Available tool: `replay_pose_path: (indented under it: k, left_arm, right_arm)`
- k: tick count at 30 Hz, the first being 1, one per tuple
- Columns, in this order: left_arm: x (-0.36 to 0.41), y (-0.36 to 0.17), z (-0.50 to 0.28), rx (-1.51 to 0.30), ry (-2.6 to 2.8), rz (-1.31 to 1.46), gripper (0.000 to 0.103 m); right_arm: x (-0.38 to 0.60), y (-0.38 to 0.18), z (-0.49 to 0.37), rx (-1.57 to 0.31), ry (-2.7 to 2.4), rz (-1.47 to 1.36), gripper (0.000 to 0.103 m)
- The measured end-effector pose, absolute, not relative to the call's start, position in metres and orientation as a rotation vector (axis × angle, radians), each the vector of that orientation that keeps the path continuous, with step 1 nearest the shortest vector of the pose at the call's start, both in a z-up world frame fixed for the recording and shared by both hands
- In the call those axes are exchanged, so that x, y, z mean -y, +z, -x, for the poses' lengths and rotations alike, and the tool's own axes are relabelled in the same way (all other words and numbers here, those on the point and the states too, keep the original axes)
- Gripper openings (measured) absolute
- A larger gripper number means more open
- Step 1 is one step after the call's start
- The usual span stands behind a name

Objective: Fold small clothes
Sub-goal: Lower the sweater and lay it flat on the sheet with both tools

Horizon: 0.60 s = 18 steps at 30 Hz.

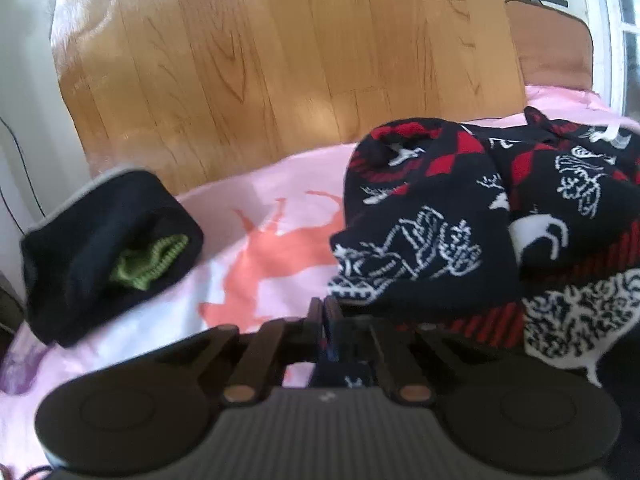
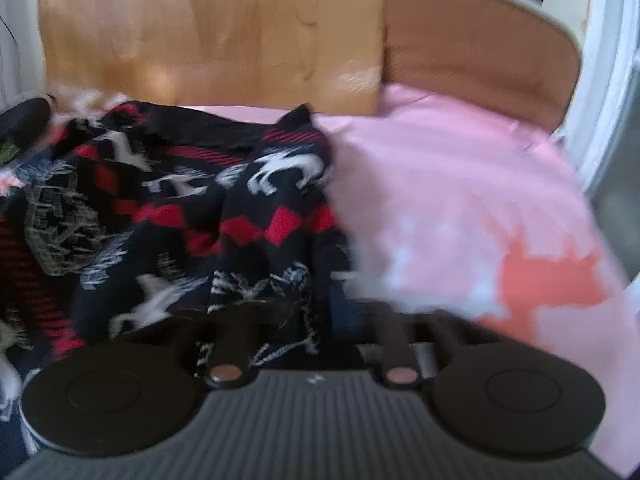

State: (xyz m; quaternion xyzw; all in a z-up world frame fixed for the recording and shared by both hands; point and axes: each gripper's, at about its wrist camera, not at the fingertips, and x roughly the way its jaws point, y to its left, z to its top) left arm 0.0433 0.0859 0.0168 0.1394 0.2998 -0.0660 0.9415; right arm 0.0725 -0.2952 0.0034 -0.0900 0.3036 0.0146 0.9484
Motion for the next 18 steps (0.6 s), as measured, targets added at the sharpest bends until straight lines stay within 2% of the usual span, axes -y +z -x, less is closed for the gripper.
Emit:
replay_pose_path:
  k: [2,4,5,7,8,10,11,14,16,18]
  left_arm:
    - [-0.097,0.025,-0.043,-0.567,-0.065,-0.276,0.002]
    - [-0.118,0.037,-0.042,-0.538,0.038,-0.214,0.002]
    - [-0.13,0.044,-0.041,-0.529,0.095,-0.182,0.002]
    - [-0.147,0.057,-0.031,-0.524,0.132,-0.117,0.002]
    - [-0.148,0.062,-0.024,-0.519,0.109,-0.1,0.003]
    - [-0.141,0.068,0.0,-0.505,0.005,-0.077,0.005]
    - [-0.135,0.068,0.009,-0.51,-0.053,-0.069,0.01]
    - [-0.112,0.064,0.041,-0.543,-0.246,-0.028,0.021]
    - [-0.095,0.058,0.057,-0.577,-0.345,-0.015,0.023]
    - [-0.08,0.051,0.068,-0.604,-0.409,0.0,0.029]
  right_arm:
    - [0.314,0.024,-0.083,-0.527,-0.138,0.266,0.016]
    - [0.337,0.035,-0.098,-0.441,-0.388,0.394,0.011]
    - [0.352,0.041,-0.107,-0.418,-0.53,0.425,0.016]
    - [0.376,0.059,-0.112,-0.44,-0.589,0.294,0.018]
    - [0.379,0.068,-0.106,-0.431,-0.52,0.181,0.022]
    - [0.372,0.076,-0.092,-0.435,-0.336,-0.01,0.044]
    - [0.363,0.075,-0.087,-0.456,-0.233,-0.081,0.059]
    - [0.317,0.064,-0.067,-0.488,0.012,-0.14,0.06]
    - [0.282,0.052,-0.055,-0.508,0.101,-0.074,0.061]
    - [0.249,0.037,-0.045,-0.541,0.175,0.004,0.061]
